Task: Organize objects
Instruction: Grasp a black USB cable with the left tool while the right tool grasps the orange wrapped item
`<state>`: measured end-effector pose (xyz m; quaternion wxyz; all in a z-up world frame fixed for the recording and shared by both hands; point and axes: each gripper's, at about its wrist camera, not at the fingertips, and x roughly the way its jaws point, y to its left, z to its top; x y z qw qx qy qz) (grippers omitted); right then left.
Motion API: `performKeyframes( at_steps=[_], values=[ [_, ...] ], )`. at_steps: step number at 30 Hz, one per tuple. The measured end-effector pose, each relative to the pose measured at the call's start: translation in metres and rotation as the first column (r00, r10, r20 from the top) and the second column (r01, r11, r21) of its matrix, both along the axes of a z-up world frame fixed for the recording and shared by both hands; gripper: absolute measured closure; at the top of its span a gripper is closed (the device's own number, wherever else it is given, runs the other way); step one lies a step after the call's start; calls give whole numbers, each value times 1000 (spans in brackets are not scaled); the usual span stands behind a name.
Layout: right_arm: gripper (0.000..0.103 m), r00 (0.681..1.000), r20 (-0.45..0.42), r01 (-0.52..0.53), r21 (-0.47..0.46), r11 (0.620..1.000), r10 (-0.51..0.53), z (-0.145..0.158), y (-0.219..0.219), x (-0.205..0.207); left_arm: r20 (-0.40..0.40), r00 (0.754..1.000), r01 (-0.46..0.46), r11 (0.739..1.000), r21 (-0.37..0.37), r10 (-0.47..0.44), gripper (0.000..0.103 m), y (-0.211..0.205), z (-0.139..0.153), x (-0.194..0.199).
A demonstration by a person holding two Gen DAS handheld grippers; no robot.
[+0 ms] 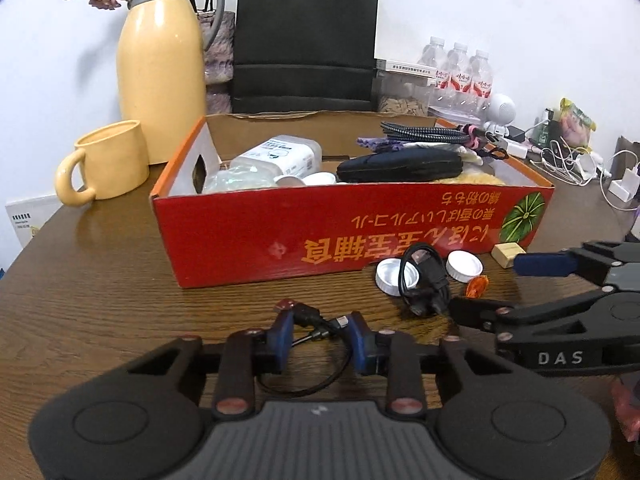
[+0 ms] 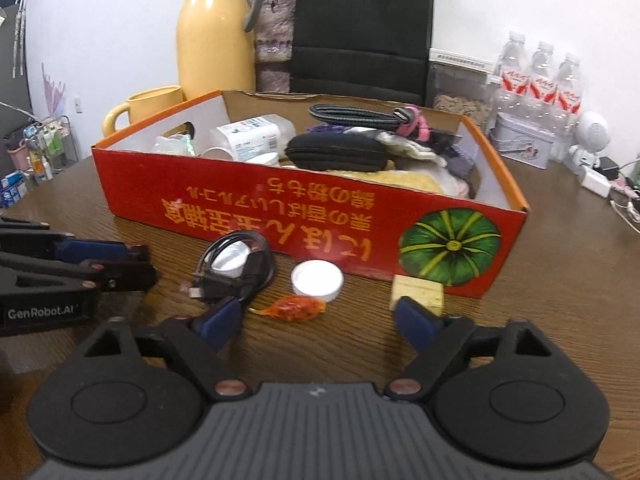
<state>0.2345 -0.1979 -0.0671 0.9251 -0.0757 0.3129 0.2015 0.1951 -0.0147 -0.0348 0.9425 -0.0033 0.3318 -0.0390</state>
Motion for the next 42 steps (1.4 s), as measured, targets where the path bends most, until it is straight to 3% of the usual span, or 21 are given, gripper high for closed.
performKeyframes(
  at_steps=[4,6,9,22,27,30,42],
  values=[
    [36,999,-4,-42,12,999,42,0,5,-1,6,1000,3,1000,4,-3,75,-1,-1,-1],
    [50,998,-6,-66,27,997,66,0,5,-3,8,1000,3,1000,6,-3,75,-1,-1,-1],
    [59,995,-1,-95,30,995,95,1,7,-6,9,1000,4,1000,6,-4,75,0,-1,-2],
    [62,996,15,-90,23,996,90,2,4,-11,16,1000,5,1000,10,-5,76,0,-2,-4],
    [62,996,47,-74,43,996,72,5,-2,-20,35,999,12,1000,-8,-11,86,1,-1,-9],
    [62,996,63,-64,49,997,61,7,-4,-24,49,999,14,1000,-28,-13,99,2,1,-13],
    [62,990,130,-59,83,995,48,18,-10,-40,134,991,-7,998,-56,14,100,6,16,-33]
  ],
)
